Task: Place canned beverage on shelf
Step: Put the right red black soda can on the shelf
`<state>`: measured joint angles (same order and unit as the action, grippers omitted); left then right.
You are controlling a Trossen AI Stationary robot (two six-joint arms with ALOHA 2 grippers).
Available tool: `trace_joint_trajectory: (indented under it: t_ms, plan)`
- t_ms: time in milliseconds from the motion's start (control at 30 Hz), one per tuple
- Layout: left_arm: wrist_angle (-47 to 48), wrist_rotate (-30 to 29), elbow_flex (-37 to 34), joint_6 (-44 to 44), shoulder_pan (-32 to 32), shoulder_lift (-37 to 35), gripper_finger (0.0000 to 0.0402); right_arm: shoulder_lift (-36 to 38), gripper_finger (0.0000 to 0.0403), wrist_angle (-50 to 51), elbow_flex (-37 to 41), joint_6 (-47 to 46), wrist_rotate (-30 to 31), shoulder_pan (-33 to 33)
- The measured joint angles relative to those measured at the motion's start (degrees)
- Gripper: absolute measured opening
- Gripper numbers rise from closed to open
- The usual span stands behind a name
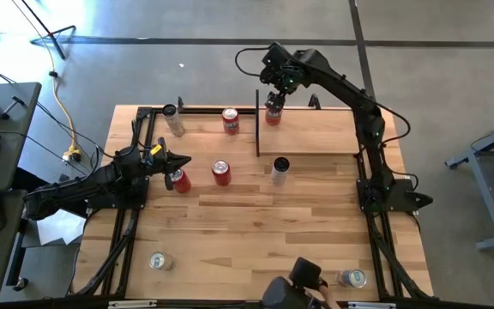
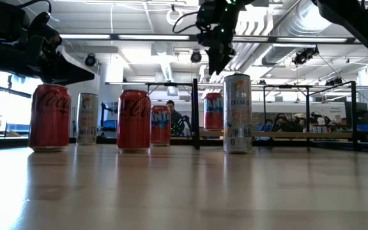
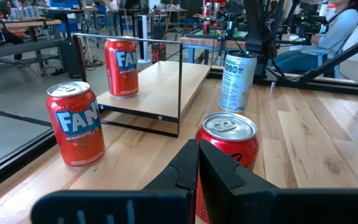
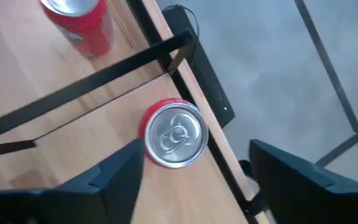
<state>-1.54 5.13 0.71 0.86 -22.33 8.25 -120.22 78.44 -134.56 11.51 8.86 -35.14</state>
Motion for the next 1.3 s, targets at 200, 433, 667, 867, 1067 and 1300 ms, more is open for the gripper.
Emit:
trace_joint_trajectory:
  t_ms: [200,433,667,867,1067,1300]
  plan:
    - [0.0,-0.4,0.0,0.0,0.0,0.0,0.0005,0.5,0.0109,-3.4,1.2,2.5,0.0,0.8]
    - [0.0,-0.4,0.0,0.5,0.0,0.1,0.0005,3.1,0.0015,-11.1,11.6,4.1,2.3,3.2]
    - [0.0,-0.5,0.0,0.4,0.0,0.4,0.0005,20.3,0.0001,-36.5,40.6,2.0,1.9,5.5]
    - [-1.9,-2.8,0.3,-0.1,0.0,0.4,0.0004,36.5,0.0,-58.7,66.0,-2.6,1.0,7.6]
    - [7.3,-4.4,7.7,-0.5,-0.6,2.0,0.0001,49.3,0.0,-66.4,79.0,-5.2,3.0,11.9]
    - [10.4,-7.7,16.5,0.4,-2.8,12.0,0.0,58.2,0.0,-69.2,83.3,-5.1,6.6,15.7]
